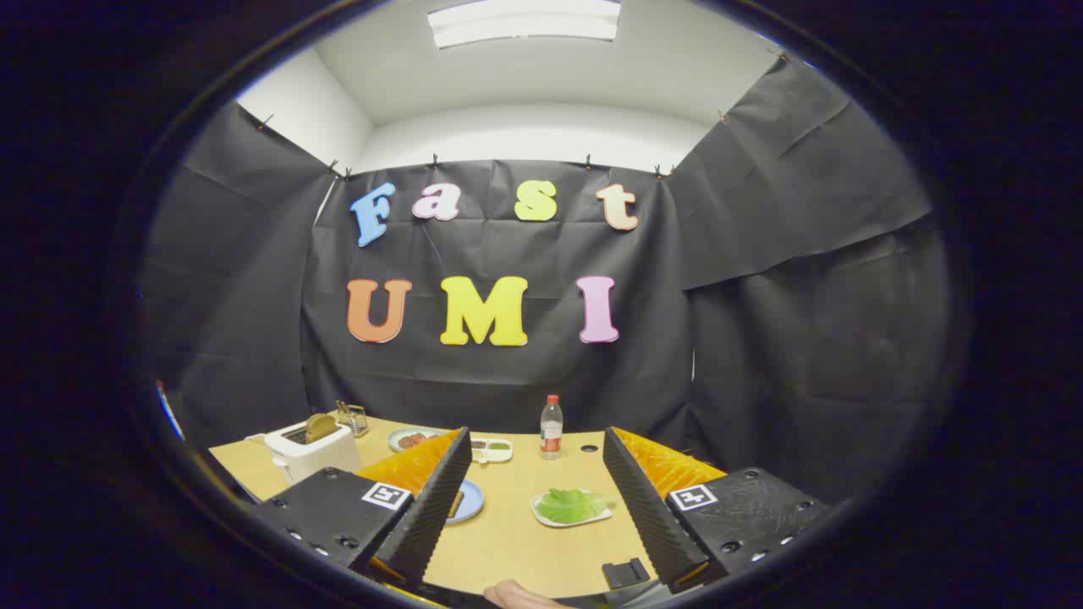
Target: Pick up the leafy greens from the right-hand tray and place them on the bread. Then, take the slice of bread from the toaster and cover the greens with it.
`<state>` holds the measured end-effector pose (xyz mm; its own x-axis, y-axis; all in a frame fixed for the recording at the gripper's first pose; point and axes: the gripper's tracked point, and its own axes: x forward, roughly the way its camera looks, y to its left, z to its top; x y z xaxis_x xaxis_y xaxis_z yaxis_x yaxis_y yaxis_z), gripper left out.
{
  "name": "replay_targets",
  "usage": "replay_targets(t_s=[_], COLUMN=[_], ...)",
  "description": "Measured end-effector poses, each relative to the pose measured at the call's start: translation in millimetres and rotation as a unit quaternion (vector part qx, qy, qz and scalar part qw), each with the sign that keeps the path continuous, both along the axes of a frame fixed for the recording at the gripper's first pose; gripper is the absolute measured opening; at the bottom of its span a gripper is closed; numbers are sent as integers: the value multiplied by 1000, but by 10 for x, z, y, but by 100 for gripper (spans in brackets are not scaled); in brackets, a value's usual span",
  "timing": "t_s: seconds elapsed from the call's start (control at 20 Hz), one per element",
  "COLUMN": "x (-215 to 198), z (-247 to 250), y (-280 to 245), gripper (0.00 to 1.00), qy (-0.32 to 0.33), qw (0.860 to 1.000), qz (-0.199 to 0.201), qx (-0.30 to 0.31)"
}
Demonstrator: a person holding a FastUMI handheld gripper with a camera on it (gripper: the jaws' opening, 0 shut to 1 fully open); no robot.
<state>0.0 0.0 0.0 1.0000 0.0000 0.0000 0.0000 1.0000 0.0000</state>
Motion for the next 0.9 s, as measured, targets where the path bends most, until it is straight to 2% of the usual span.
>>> replay_targets(t_s=[0.25, 0.6, 0.9], x=[-173, -116, -44], z=[-16, 31, -128], y=[227, 277, 224], gripper=[95, 95, 95], qy=[21, 19, 35], qw=[999, 1000, 999], qz=[12, 9, 3], qx=[23, 21, 29])
